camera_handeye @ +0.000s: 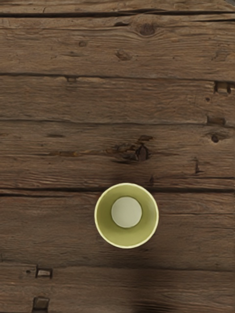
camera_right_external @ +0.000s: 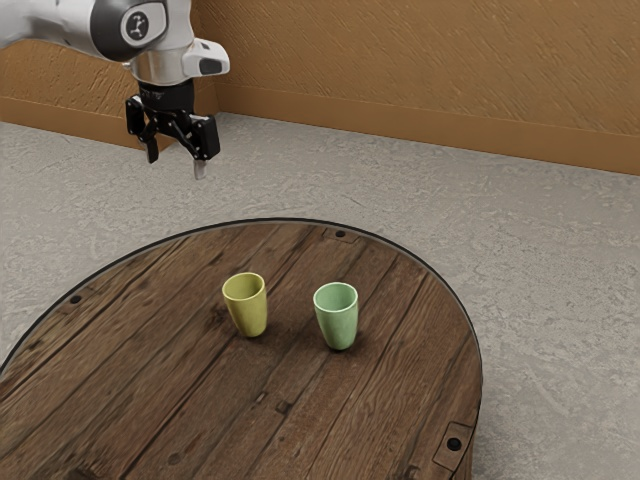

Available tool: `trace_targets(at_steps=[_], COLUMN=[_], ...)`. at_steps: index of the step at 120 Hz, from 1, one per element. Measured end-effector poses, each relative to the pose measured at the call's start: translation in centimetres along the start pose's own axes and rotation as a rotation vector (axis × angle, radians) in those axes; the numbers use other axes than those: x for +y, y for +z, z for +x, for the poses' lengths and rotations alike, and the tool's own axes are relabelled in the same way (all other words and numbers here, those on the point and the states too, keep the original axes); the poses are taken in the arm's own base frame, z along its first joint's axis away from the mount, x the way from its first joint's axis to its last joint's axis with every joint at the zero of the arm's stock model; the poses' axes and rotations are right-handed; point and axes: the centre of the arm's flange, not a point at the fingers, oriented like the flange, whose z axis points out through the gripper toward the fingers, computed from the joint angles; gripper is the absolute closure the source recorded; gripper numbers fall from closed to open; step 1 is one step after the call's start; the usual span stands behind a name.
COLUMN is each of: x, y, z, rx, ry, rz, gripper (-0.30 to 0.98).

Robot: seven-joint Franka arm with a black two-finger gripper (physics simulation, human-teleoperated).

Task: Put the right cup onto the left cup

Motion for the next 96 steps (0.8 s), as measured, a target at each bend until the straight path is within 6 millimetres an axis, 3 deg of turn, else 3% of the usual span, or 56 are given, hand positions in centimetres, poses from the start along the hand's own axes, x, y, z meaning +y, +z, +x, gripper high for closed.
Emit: trace_targets(at_steps=[14,36,76,96], x=[1.0,8.1,15.8,18.7], y=[0.2,1.4,7.0,10.8], z=[0.2,0.8,3.4,5.1], rx=[0.001,-0.005,-0.010,-0.010], ry=[0.009,0.098,0.085,0.031], rz=[0.000,-0.007,-0.003,-0.003], gripper=[0.00,0.00,0.00,0.00])
